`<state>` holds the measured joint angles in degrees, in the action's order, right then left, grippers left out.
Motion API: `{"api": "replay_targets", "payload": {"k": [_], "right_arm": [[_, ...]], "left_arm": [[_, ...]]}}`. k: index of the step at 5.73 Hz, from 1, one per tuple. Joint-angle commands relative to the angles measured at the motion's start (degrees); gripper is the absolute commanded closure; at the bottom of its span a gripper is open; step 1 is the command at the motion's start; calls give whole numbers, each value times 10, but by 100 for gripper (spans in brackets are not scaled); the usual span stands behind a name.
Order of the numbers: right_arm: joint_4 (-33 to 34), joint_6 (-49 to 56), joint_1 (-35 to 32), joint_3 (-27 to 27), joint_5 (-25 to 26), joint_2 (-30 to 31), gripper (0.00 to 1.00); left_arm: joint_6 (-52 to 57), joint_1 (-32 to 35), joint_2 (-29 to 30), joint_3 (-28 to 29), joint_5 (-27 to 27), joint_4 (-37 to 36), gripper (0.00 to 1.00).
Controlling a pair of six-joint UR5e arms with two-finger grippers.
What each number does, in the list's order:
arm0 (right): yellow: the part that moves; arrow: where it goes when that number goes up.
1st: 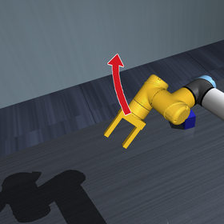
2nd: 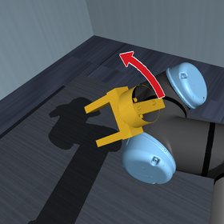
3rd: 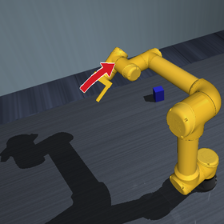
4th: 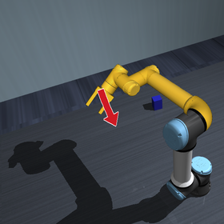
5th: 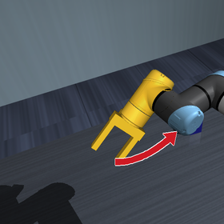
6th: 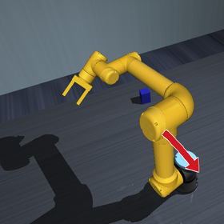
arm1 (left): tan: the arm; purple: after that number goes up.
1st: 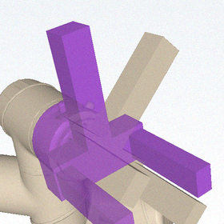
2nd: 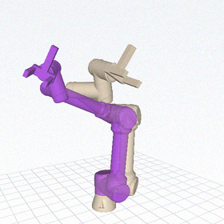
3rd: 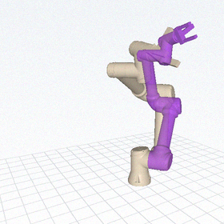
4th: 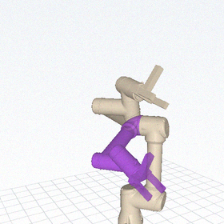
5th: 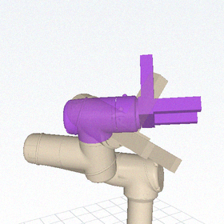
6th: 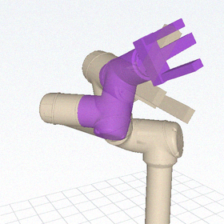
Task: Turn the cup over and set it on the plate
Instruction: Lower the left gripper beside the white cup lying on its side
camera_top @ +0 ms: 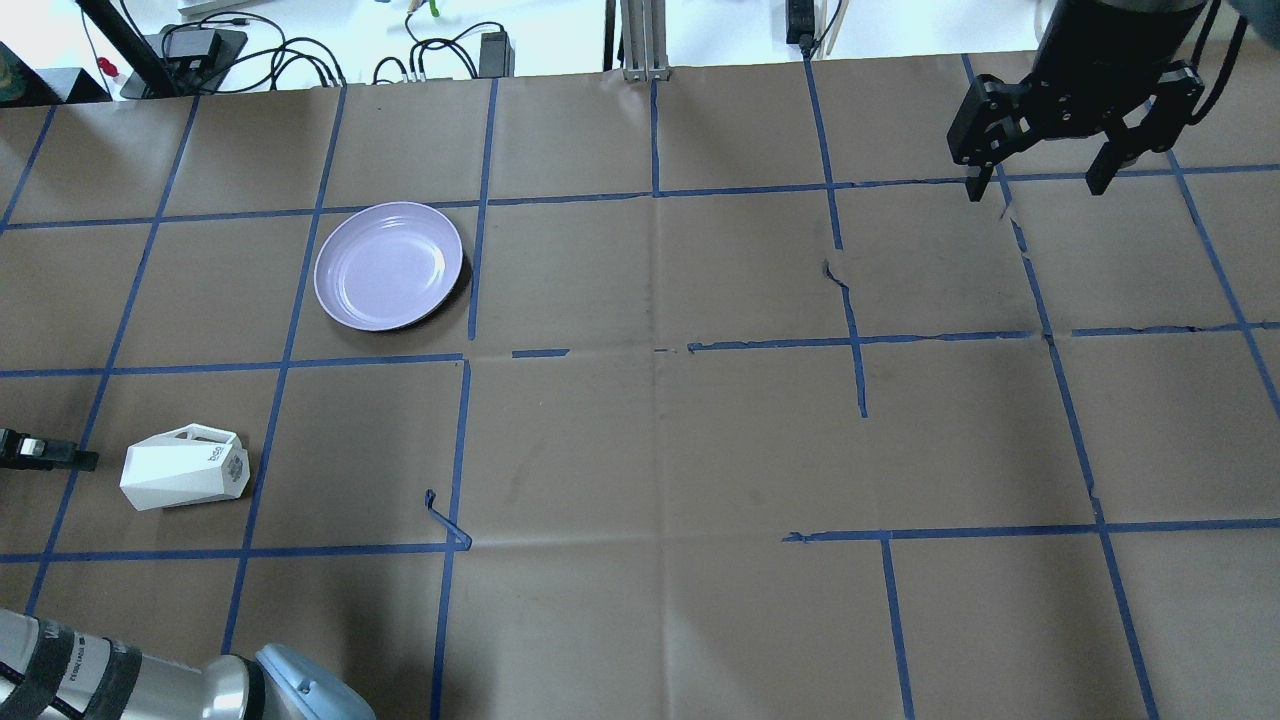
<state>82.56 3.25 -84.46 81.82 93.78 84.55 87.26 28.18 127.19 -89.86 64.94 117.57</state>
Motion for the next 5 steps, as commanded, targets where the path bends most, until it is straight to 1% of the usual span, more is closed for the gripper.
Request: {"api": "replay_targets", "payload": {"k": [1,2,3,4,5], "right_arm": [[1,0,0,0,0,0,0],[1,0,0,0,0,0,0],[0,0,0,0,0,0,0],[1,0,0,0,0,0,0],[0,0,0,0,0,0,0]], "left_arm": [[12,0,29,-1,-22,22,2],[19,0,32,-1,-23,45,3],[19,0,32,-1,-23,49,6],[19,0,33,-1,-23,53,11],[19,0,33,-1,-22,53,24]]}}
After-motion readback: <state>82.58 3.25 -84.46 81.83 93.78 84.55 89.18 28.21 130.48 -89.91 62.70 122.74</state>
